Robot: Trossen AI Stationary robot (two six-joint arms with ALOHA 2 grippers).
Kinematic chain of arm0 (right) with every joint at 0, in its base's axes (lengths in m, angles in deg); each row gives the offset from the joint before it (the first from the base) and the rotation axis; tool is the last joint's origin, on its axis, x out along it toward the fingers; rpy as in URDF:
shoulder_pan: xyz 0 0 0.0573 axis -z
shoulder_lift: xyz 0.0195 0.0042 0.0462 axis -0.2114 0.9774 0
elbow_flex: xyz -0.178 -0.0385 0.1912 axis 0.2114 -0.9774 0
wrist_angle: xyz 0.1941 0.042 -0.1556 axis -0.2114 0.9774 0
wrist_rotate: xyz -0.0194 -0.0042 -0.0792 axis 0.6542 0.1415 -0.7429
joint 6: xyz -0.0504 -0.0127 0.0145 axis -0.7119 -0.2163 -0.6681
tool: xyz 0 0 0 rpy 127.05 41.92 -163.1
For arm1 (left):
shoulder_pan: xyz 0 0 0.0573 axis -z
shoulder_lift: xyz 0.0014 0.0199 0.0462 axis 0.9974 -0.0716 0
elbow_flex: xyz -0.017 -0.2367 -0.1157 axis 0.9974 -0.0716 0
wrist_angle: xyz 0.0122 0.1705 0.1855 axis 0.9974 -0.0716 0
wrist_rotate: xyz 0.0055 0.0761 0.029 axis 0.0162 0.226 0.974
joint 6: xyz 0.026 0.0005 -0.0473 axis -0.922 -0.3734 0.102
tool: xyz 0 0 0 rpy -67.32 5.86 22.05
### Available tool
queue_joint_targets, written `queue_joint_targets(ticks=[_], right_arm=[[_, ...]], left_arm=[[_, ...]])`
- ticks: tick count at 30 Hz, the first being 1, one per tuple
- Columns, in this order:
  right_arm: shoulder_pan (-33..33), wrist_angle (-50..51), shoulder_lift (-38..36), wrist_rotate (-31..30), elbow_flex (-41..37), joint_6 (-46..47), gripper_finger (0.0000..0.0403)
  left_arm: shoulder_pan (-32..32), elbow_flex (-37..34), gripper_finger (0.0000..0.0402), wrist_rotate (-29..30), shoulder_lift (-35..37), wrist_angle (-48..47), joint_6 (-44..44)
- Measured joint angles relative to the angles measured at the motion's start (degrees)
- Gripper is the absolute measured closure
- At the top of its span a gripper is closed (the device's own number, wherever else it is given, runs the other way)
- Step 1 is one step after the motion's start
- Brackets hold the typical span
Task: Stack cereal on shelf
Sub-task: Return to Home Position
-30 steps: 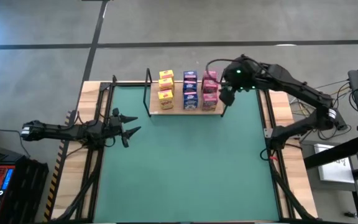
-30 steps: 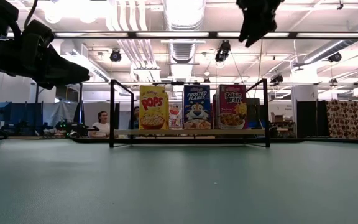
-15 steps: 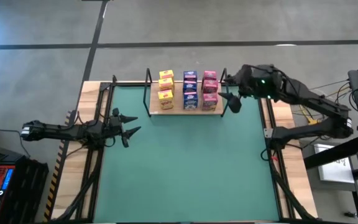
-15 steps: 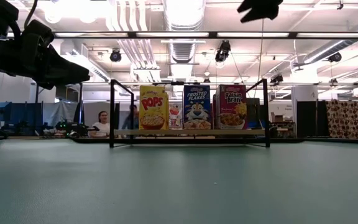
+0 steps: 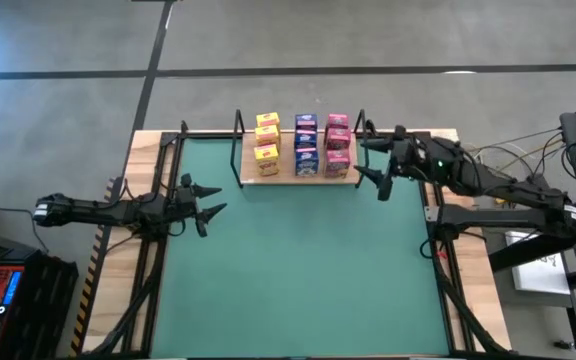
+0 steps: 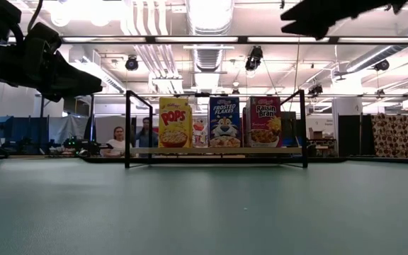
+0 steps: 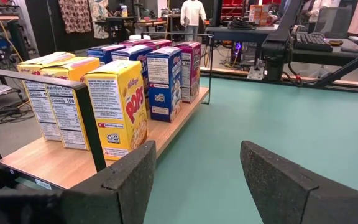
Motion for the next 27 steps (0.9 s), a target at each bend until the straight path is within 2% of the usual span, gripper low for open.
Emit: queue_joint_targets(ticks=[8, 18, 27], right_arm=[[0.0, -15.2, -11.6, 0.1, -17.5, 0.9, 0.0106], [0.0, -15.7, -25.5, 0.0, -27.9, 2.6, 0.0106], [0.0, -15.3, -32.3, 0.0, -33.4, 2.6, 0.0106]], left_arm=[[0.0, 0.0, 0.0184, 0.0, 0.0, 0.0, 0.0], [0.0, 0.0, 0.0184, 0.0, 0.0, 0.0, 0.0], [0.0, 0.0, 0.0184, 0.0, 0.0, 0.0, 0.0]])
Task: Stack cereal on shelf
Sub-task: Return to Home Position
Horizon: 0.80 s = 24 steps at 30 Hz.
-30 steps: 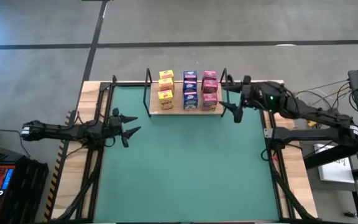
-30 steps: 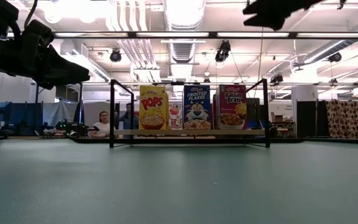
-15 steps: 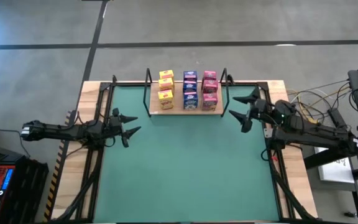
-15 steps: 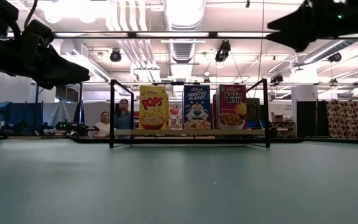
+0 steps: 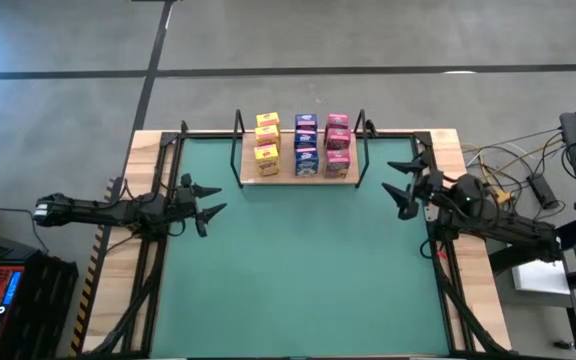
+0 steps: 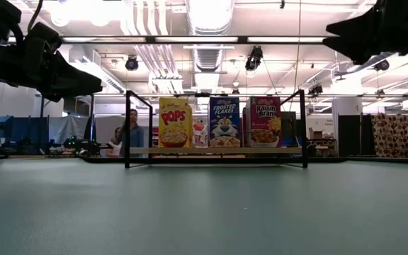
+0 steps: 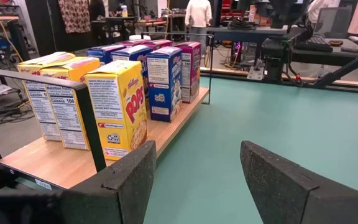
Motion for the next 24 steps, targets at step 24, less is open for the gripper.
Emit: queue_joint_targets(ticks=[24], right_arm=[[0.0, -0.8, -0.7, -0.5, -7.9, 0.5, 0.0106]], left_arm=[[0.0, 0.0, 0.0184, 0.0, 0.0, 0.0, 0.0]])
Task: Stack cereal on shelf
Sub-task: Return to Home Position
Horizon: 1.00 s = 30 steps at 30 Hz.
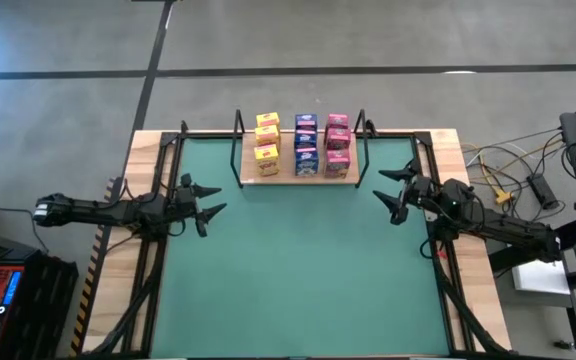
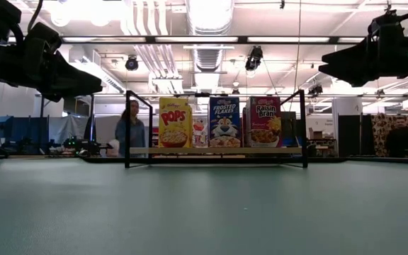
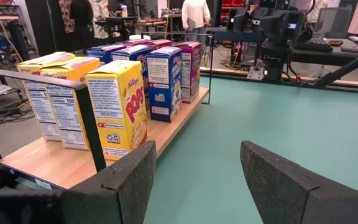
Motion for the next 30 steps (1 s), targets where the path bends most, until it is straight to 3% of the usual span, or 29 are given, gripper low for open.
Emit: queue_joint_targets(ticks=[30], right_arm=[[0.0, 0.0, 0.4, -3.1, 0.0, 0.1, 0.0106]], left_arm=[[0.0, 0.0, 0.0184, 0.0, 0.0, 0.0, 0.0]])
